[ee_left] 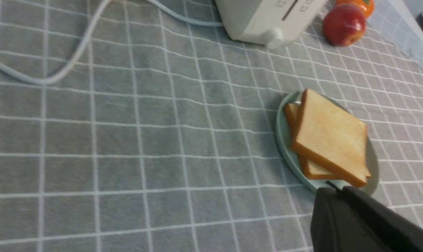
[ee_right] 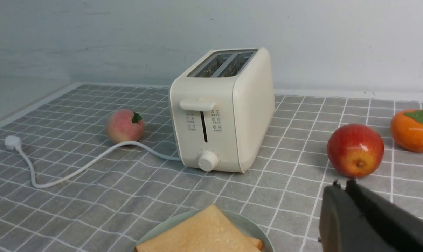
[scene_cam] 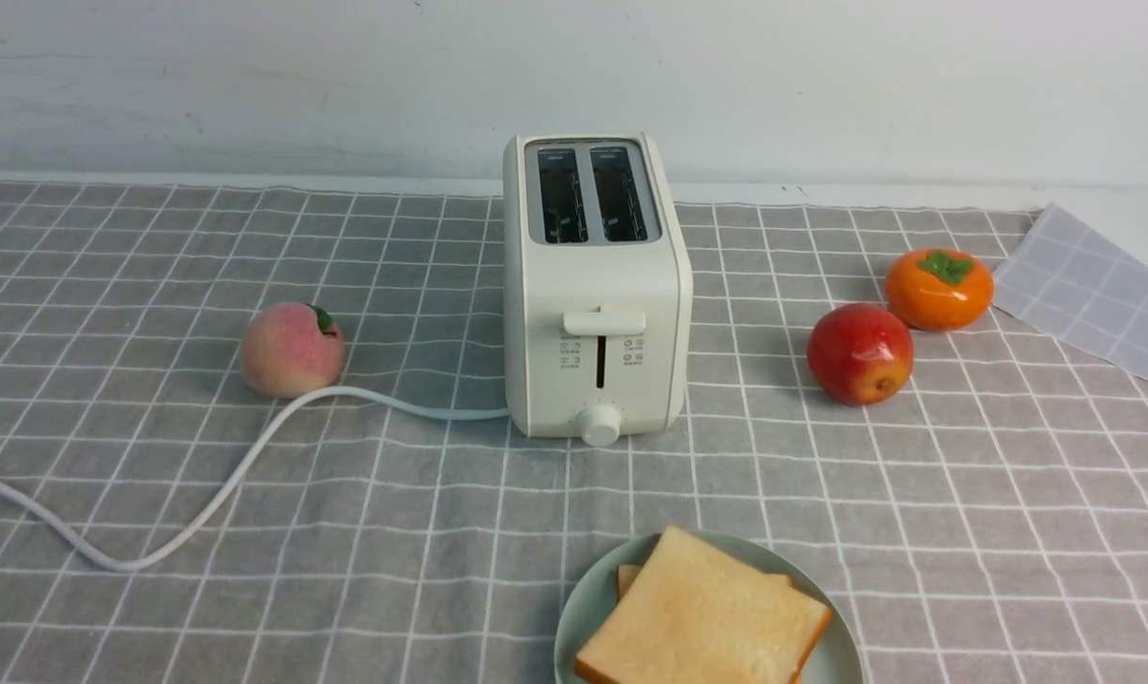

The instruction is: Take toasted bread from bread machine on grey coffee table place on plate.

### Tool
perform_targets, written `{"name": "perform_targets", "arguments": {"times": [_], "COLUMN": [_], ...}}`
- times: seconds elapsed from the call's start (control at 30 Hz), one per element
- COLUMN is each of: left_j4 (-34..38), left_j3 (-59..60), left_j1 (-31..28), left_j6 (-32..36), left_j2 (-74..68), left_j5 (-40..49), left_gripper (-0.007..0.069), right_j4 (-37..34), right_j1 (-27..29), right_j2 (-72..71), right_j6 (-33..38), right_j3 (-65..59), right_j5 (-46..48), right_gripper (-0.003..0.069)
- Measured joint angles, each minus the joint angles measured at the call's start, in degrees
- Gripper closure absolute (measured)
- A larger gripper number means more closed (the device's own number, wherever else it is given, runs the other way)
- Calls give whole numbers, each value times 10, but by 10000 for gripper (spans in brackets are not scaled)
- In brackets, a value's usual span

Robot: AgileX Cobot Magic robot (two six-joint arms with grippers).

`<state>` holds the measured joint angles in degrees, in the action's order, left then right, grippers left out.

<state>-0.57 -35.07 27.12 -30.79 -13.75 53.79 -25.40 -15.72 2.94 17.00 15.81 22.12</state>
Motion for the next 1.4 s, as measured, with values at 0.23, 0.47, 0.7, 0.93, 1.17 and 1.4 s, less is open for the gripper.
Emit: {"name": "perform_targets", "arguments": {"times": [0.23,0.47,0.7,0.93,1.17,1.4], "left_j4": [-33,-35,-61,-77,-72,-32], "left_j3": [3,3,19,130,285,366], "left_j1": [0,0,-6,-132,-166,-201], "left_j6": [3,3,44,63,64,64], "left_j2": [5,5,17,89,144,144], "left_j5": [1,1,-32,-204,-350,-319], "left_gripper": [638,638,638,638,638,638], "right_j4": [2,2,2,2,2,2], "right_j1": [0,0,0,0,0,0], "right_j2": [0,0,0,0,0,0], "right_j6": [0,0,0,0,0,0], "right_j3": [0,0,0,0,0,0], "right_j5": [12,12,12,12,12,14], "right_gripper": [629,617,606,597,585,576]}}
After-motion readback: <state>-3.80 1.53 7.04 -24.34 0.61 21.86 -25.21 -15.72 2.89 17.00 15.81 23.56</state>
